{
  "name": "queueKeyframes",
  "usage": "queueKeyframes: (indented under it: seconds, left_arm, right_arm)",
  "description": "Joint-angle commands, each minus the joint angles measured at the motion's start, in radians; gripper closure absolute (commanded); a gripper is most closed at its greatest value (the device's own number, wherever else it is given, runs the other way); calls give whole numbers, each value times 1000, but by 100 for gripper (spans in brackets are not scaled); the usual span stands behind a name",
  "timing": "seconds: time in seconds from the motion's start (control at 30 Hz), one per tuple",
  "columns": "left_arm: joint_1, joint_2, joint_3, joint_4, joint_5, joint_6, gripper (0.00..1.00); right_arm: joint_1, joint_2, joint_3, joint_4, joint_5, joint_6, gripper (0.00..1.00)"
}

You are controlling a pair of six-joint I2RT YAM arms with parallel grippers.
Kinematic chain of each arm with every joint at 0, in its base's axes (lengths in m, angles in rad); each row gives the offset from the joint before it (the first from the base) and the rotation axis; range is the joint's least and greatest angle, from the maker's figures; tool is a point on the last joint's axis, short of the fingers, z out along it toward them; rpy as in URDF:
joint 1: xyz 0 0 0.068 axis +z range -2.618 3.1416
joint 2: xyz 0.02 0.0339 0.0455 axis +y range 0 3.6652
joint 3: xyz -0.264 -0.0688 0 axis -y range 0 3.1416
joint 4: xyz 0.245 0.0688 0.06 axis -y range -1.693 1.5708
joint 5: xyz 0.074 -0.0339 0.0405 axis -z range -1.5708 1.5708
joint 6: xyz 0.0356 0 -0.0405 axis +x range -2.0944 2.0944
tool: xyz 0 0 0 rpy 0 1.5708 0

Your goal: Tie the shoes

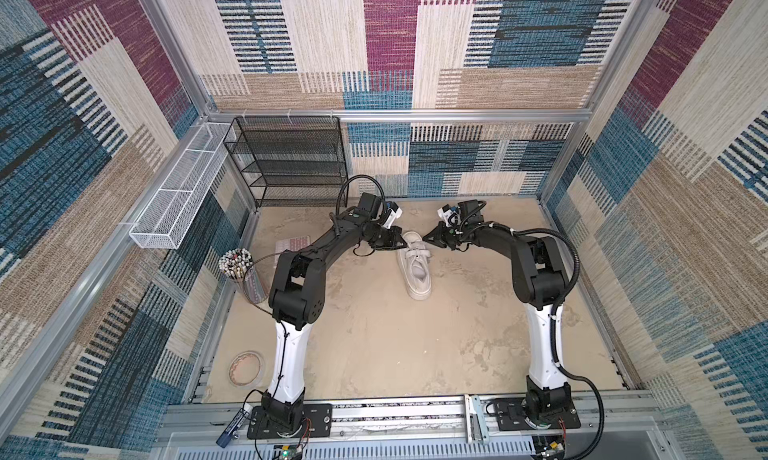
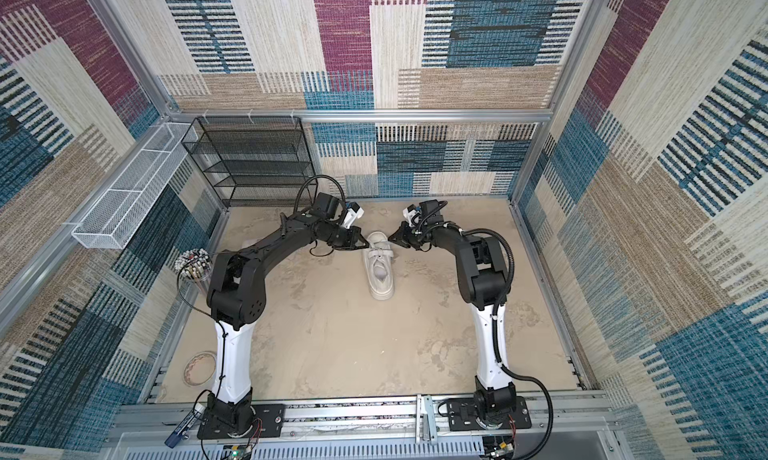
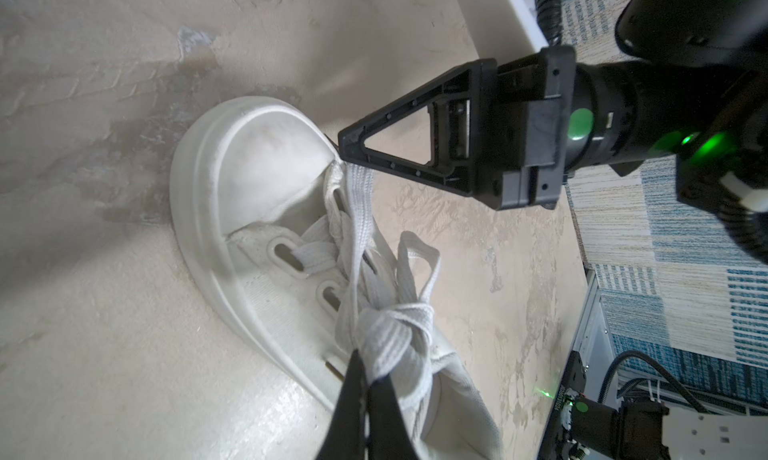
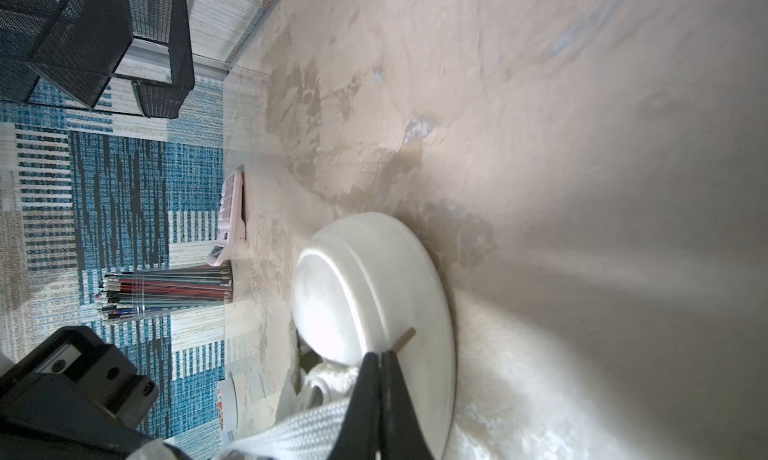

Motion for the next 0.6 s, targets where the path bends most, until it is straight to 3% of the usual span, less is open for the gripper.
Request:
queueKeyframes:
  seconds: [0.0,0.57]
  left_arm:
    - [1,-16,-6,2,4,-2,100]
    - [15,-62,-73,20,-21,-1,100]
  right_arm:
    - [-1,-27,3,-22,49,-20,99]
    - [-113,-226,-168,11,208,-11,100]
